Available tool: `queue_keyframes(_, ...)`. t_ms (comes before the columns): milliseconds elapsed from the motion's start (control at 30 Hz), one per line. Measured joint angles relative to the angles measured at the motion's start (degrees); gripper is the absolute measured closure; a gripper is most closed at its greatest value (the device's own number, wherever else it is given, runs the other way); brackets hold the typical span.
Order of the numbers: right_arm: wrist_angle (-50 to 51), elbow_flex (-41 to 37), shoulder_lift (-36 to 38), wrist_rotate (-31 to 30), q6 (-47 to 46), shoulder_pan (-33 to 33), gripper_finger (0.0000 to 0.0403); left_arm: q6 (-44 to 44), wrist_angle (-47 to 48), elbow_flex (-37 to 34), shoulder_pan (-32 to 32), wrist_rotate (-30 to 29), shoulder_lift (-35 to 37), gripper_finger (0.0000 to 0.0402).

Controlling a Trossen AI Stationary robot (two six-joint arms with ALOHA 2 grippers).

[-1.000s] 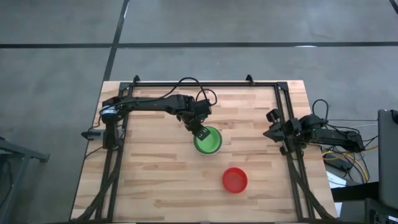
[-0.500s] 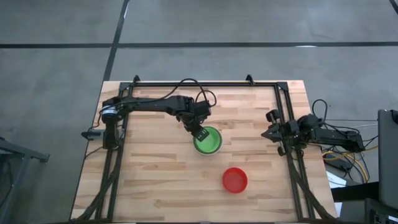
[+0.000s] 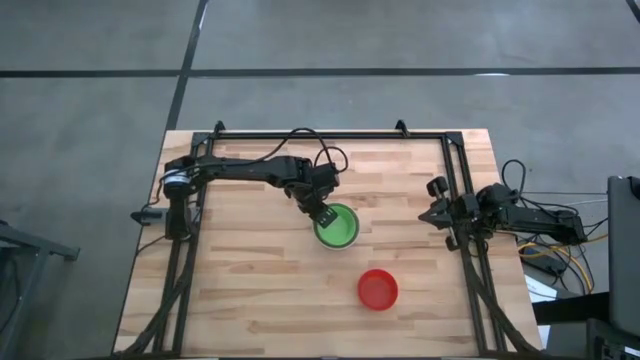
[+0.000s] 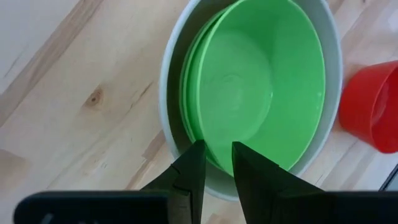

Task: Nest bowls inside each other
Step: Stack the green bowl on the green bowl

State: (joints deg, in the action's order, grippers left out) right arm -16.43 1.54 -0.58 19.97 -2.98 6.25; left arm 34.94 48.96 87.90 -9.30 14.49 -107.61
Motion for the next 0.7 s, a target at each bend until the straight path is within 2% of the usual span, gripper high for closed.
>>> queue_keyframes(700,0.02,0.0,0.0,-0.02,0.02,0.0,0.0394,0.71,0.87,0.0,-0.13,0.89,0.0,0.0319)
